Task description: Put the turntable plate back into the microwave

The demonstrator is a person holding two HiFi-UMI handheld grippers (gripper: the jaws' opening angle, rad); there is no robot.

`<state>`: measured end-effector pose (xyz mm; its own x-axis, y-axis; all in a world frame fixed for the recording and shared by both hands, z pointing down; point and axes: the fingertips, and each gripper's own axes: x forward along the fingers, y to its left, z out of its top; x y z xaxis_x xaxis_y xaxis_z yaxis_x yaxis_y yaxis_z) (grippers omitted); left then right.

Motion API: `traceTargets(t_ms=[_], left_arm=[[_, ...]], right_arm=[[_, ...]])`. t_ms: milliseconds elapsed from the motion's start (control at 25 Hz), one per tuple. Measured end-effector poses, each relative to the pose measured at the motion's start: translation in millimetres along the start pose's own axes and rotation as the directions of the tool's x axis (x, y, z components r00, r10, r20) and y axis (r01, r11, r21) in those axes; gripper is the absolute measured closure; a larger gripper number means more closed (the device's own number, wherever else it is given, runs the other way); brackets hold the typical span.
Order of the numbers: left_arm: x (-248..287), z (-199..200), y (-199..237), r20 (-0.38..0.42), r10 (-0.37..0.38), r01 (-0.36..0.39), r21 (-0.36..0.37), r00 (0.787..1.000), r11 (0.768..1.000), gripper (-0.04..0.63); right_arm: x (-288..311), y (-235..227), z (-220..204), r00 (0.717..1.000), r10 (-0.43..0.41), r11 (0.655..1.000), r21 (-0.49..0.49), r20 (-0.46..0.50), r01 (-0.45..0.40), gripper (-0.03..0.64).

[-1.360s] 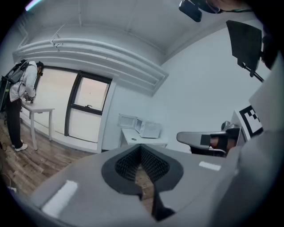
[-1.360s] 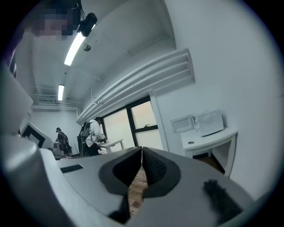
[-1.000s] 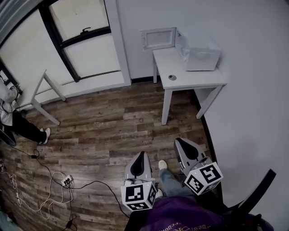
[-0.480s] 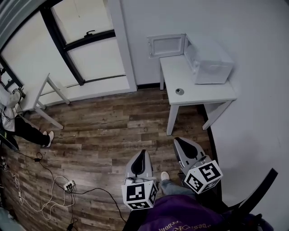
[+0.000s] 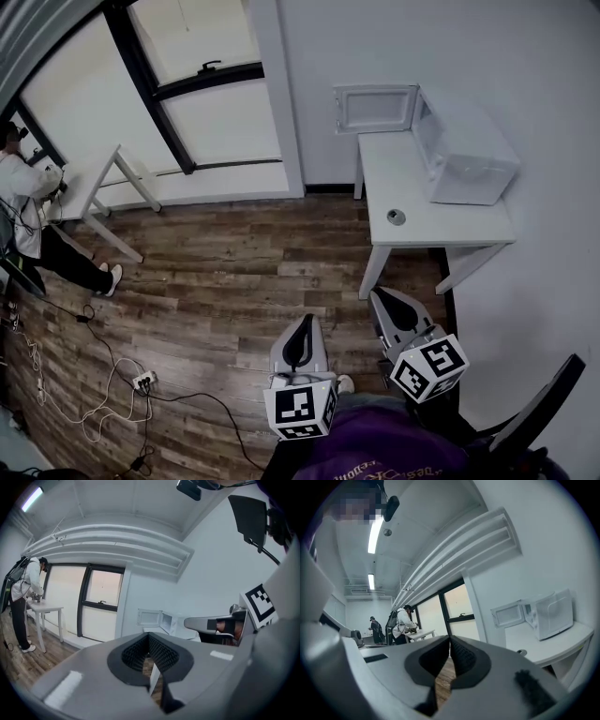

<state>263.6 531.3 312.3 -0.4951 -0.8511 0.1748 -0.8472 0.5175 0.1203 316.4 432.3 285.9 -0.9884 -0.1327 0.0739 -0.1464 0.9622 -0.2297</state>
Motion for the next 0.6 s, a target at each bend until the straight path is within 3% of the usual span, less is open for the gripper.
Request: traceTargets(t_ms=[400,600], left_arm=[[49,9,42,-0.001,0.028,-0.028,-0.038,1.000,0.999,0.589],[95,27,68,0.009,0.003,-0.003,-0.009,1.000,1.000,0.589]], right_arm=[[62,-13,-1,1.000,0.014,1.000,0.002,-0.025,-0.014,0.606],[111,-34,10,1.000,-0.016,1.000,0.007,-0.010,0.016,0.606]])
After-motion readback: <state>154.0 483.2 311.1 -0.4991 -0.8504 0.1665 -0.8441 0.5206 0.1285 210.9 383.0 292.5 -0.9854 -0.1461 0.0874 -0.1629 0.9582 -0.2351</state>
